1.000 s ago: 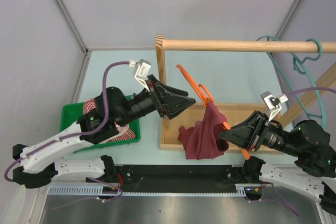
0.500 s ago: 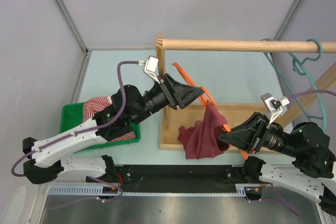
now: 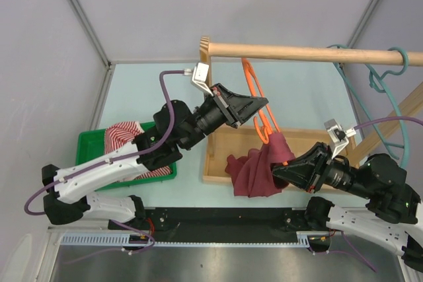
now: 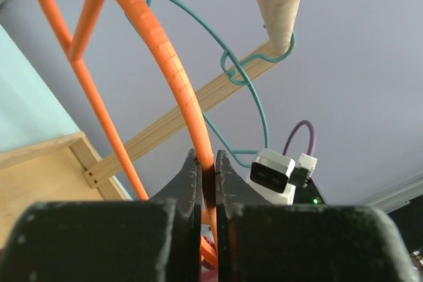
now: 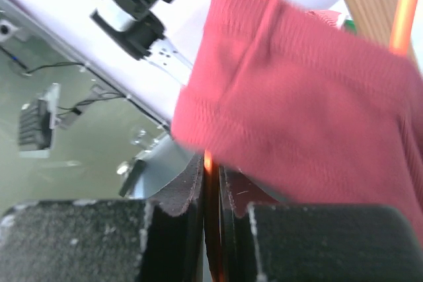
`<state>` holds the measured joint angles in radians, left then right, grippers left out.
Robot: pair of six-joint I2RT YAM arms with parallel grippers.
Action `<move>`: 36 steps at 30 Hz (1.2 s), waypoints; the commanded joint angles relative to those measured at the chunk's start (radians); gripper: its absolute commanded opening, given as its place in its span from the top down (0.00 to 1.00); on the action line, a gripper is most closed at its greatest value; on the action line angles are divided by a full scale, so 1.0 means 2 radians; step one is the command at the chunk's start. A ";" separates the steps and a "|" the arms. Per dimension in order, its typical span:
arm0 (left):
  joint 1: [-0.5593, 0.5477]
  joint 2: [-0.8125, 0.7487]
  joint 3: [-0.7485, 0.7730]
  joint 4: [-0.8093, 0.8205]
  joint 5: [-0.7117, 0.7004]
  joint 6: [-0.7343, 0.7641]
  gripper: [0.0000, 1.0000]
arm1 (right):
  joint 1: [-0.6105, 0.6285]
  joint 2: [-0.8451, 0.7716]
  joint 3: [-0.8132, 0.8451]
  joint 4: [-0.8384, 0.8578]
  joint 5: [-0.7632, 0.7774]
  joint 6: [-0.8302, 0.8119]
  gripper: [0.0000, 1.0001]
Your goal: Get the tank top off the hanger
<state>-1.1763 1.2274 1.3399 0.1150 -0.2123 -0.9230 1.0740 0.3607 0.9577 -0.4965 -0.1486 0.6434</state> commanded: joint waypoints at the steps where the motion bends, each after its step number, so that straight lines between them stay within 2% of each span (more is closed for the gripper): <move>1: 0.001 0.030 0.019 -0.008 -0.014 0.097 1.00 | -0.002 0.019 0.022 -0.041 0.061 0.000 1.00; 4: 0.001 0.035 0.020 -0.007 -0.012 0.100 1.00 | -0.002 0.031 0.041 -0.104 0.126 0.013 0.81; 5: 0.001 0.035 0.017 -0.007 -0.012 0.102 1.00 | -0.002 0.031 0.045 -0.115 0.148 0.017 0.69; 8: 0.001 0.033 0.012 -0.007 -0.019 0.106 1.00 | -0.002 0.021 0.050 -0.145 0.169 0.036 0.47; 13: 0.001 0.031 0.007 -0.002 -0.045 0.116 1.00 | -0.002 0.008 0.057 -0.184 0.198 0.072 0.35; 16: 0.001 0.037 0.010 0.001 -0.053 0.126 1.00 | -0.002 0.009 0.066 -0.220 0.226 0.099 0.24; 17: 0.001 0.039 0.010 0.001 -0.054 0.129 1.00 | -0.002 0.011 0.068 -0.229 0.229 0.105 0.17; 19: 0.001 0.041 0.011 0.001 -0.053 0.129 1.00 | -0.002 0.018 0.073 -0.257 0.237 0.120 0.13; 20: 0.001 0.041 0.011 0.001 -0.052 0.129 1.00 | -0.002 0.023 0.081 -0.270 0.239 0.126 0.07; 21: 0.001 0.041 0.012 0.001 -0.052 0.129 1.00 | -0.002 0.029 0.087 -0.309 0.245 0.140 0.02; 27: 0.001 0.041 0.015 -0.005 -0.055 0.130 1.00 | -0.002 0.094 0.128 -0.426 0.265 0.190 0.00; 33: 0.001 0.042 0.019 -0.008 -0.043 0.124 1.00 | -0.002 0.130 0.175 -0.495 0.305 0.199 0.00; 35: 0.001 0.041 0.020 -0.010 -0.038 0.121 1.00 | -0.002 0.118 0.180 -0.456 0.295 0.175 0.00; 36: 0.001 0.038 0.019 -0.011 -0.036 0.119 1.00 | -0.001 0.110 0.167 -0.429 0.260 0.133 0.00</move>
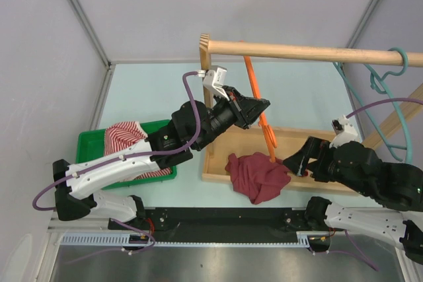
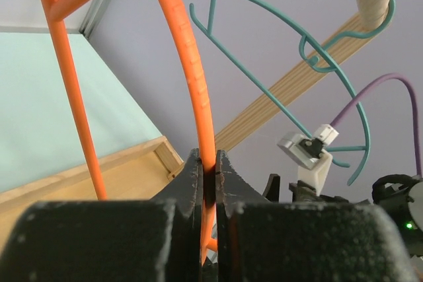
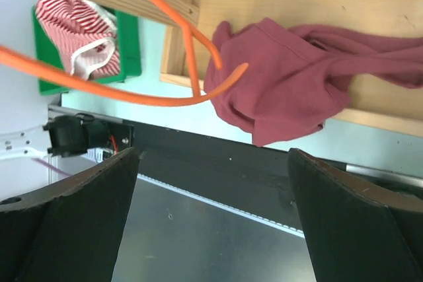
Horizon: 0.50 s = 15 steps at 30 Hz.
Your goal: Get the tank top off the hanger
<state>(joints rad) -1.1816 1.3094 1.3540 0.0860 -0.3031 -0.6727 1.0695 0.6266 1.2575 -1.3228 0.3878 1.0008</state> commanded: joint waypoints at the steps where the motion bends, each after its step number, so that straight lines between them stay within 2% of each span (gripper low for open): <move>1: 0.003 -0.004 0.010 0.002 0.010 -0.013 1.00 | 0.001 -0.031 0.006 0.018 -0.033 -0.077 0.00; 2: 0.003 -0.006 0.009 0.001 0.012 -0.018 1.00 | 0.001 -0.047 -0.007 0.086 -0.058 -0.104 0.00; 3: 0.003 -0.007 0.009 -0.001 0.013 -0.023 1.00 | 0.001 -0.055 -0.020 0.117 -0.104 -0.144 0.00; 5: 0.003 -0.011 0.006 -0.002 0.020 -0.040 1.00 | 0.001 -0.068 -0.050 0.185 -0.139 -0.167 0.01; 12: 0.003 -0.025 -0.003 -0.008 0.069 -0.088 1.00 | 0.001 -0.075 -0.080 0.267 -0.213 -0.223 0.16; 15: 0.004 -0.035 -0.014 -0.005 0.080 -0.103 1.00 | 0.001 -0.068 -0.093 0.282 -0.220 -0.236 0.23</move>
<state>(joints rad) -1.1801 1.2938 1.3502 0.0490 -0.2001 -0.7990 1.0695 0.4755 1.0943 -0.8944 0.0341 0.6174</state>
